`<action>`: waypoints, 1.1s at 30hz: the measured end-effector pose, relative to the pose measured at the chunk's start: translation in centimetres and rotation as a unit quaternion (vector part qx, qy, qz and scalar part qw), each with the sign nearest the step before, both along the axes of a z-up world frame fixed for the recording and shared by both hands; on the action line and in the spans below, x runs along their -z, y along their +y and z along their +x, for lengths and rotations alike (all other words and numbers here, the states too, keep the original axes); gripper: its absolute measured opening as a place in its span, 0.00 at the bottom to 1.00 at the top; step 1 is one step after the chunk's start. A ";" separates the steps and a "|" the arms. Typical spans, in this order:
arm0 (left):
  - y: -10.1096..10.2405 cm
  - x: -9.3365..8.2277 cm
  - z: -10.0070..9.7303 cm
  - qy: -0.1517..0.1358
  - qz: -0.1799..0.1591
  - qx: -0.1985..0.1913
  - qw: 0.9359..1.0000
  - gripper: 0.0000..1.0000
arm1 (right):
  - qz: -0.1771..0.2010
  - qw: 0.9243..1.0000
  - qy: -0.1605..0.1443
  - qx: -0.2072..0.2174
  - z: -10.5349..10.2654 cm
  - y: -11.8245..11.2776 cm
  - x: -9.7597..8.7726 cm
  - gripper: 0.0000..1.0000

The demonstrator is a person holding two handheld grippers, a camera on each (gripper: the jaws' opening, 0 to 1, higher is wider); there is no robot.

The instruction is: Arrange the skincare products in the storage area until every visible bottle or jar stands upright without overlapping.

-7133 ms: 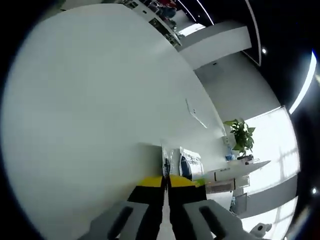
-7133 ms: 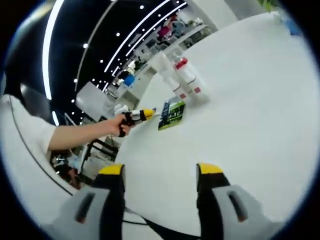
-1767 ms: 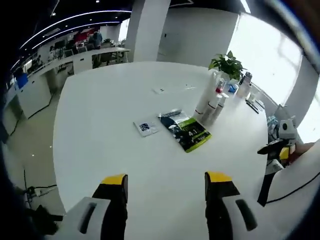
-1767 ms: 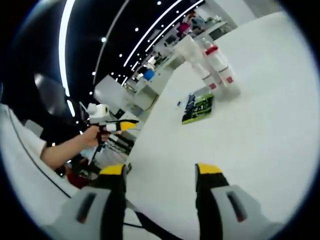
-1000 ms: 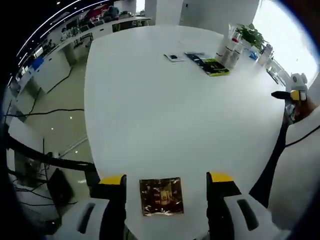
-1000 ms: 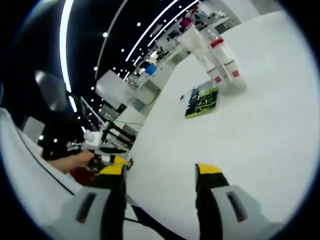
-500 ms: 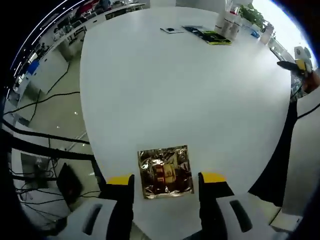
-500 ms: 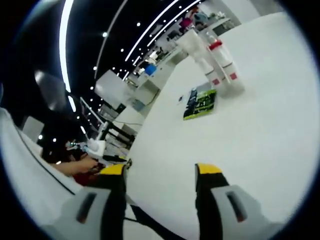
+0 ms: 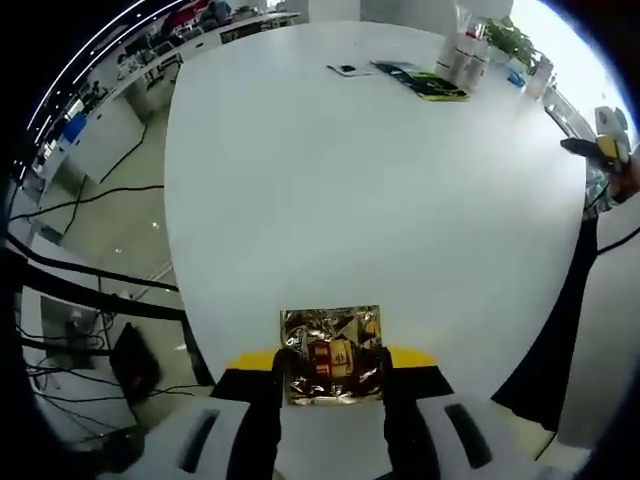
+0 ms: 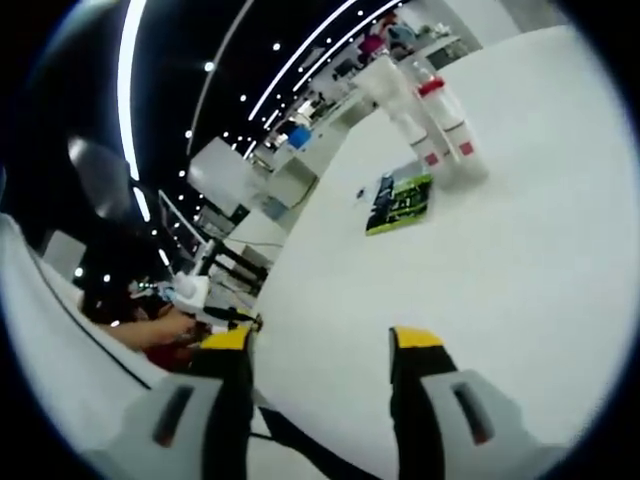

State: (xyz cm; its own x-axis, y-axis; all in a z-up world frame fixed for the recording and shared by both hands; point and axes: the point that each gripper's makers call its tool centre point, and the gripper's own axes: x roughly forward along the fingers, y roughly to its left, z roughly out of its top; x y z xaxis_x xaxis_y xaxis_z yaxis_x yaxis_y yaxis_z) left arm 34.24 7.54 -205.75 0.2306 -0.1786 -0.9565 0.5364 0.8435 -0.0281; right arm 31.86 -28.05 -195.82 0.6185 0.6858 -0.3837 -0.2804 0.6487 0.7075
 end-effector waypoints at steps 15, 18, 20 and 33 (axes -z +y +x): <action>-4.1 -1.7 0.6 -0.002 -0.029 0.041 0.999 0.40 | -0.008 1.000 0.018 -0.005 -0.8 -0.4 -0.8 0.53; -6.5 -3.2 1.4 -0.016 -0.043 0.069 0.997 0.40 | -0.002 1.000 0.015 -0.004 -0.2 -0.9 -1.0 0.53; -7.5 -3.9 1.5 -0.016 -0.042 0.079 0.996 0.40 | 0.005 1.000 0.012 -0.001 0.1 -1.2 -1.3 0.53; -20.6 -9.3 2.4 -0.029 -0.060 0.234 0.970 0.40 | 0.040 0.999 0.000 -0.006 2.6 -3.1 -2.4 0.49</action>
